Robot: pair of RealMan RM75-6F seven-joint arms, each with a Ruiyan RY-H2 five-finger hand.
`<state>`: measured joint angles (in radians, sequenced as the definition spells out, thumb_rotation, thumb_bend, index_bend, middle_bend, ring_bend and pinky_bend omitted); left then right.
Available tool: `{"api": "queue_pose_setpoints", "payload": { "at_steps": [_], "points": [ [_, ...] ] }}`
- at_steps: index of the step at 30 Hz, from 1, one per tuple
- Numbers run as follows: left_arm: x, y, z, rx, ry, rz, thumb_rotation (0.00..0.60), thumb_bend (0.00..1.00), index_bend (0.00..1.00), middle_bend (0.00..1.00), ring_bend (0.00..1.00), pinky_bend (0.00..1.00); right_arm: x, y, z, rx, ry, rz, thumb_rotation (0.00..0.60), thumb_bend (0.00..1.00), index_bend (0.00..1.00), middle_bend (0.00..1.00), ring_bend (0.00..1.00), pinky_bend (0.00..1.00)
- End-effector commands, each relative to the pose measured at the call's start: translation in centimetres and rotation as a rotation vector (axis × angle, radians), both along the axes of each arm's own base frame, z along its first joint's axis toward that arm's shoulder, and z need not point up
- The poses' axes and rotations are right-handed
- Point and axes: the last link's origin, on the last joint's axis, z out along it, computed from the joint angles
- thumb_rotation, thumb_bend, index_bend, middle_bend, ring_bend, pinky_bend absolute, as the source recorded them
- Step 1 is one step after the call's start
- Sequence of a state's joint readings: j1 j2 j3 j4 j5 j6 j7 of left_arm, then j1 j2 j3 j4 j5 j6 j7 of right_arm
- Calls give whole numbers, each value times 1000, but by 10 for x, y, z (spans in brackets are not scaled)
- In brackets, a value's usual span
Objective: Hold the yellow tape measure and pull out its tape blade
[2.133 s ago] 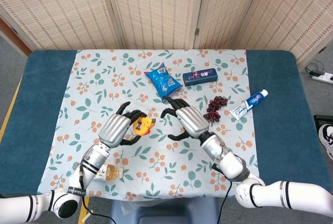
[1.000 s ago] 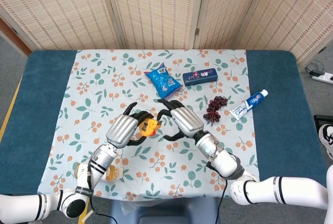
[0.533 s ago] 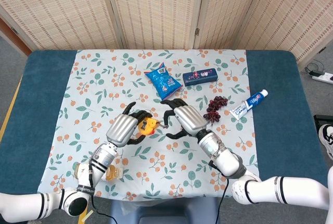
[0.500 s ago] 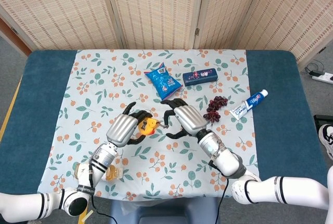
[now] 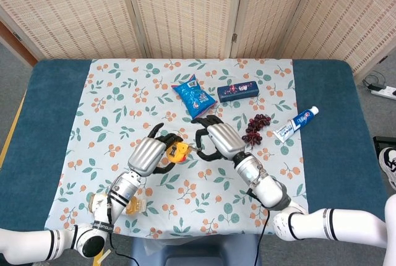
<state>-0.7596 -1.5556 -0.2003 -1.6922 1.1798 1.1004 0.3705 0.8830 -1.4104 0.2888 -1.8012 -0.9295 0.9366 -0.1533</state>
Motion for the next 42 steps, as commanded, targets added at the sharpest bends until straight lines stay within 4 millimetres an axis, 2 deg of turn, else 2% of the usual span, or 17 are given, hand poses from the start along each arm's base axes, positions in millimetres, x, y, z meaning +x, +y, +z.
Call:
{"api": "queue_pose_setpoints", "payload": {
  "at_steps": [1,9,17,30,42],
  "points": [
    [0,0,-1,-2,0,0,600,438,564,543,441,85,0,0,0,-1,1,1,600,419,652,209,176,85],
    [-9,2,-1,13,22,1,600,438,564,543,441,83,-2,1,2,-11,2,-3,600,501,679,231,190,85],
    [-36,9,1,36,79,12,600,438,567,547,442,76,-15,8,19,-33,-17,-19,600,516,696,247,201,85],
    [-79,23,-1,77,174,3,600,438,569,552,454,74,-45,29,70,-72,-85,-54,600,518,706,258,207,86],
    [-101,34,-2,101,221,24,600,438,570,555,455,74,-70,49,122,-111,-150,-76,600,517,711,263,212,86]
  ]
}}
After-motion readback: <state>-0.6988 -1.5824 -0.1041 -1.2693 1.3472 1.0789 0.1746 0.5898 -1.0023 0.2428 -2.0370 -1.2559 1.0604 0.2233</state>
